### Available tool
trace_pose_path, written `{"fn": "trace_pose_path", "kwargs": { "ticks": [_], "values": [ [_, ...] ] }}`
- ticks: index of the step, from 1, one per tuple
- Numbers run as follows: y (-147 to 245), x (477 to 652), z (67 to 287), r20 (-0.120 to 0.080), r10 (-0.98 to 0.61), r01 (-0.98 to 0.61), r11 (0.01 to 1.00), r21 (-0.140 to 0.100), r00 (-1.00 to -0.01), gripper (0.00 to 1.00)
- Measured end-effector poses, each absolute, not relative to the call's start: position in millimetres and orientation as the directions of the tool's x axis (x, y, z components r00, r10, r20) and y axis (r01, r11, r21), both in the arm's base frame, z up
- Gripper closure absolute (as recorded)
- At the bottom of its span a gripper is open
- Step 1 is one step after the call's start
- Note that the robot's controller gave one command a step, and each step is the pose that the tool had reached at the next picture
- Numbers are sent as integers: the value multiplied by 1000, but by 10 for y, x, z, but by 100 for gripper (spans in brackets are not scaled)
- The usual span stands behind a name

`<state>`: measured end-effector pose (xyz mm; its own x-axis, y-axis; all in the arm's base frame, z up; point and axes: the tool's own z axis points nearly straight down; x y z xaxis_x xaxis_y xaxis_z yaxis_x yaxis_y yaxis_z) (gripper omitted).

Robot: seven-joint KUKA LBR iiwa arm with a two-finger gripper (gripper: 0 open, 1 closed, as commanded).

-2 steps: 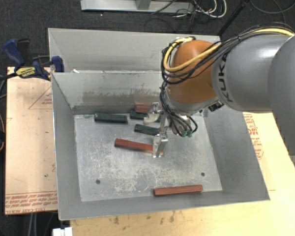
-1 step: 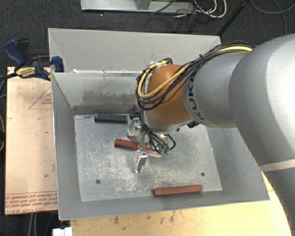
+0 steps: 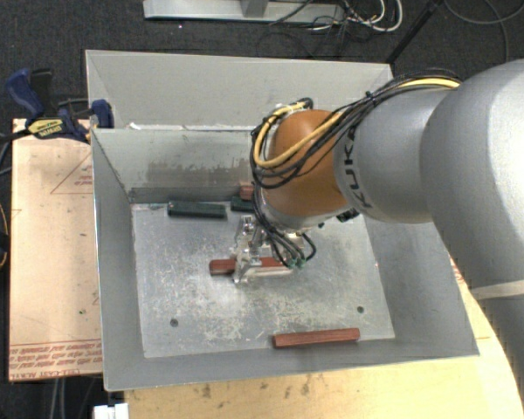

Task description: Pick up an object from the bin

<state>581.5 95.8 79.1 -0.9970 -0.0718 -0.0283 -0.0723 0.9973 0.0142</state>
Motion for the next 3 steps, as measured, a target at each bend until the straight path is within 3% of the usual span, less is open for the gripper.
{"fn": "trace_pose_path", "kwargs": {
  "ticks": [2,3],
  "values": [
    [924,5810,814,-22,-72,-72,997,10,-997,100],
    [922,5791,880,-7,-74,-74,997,3,-997,100]
  ]
}}
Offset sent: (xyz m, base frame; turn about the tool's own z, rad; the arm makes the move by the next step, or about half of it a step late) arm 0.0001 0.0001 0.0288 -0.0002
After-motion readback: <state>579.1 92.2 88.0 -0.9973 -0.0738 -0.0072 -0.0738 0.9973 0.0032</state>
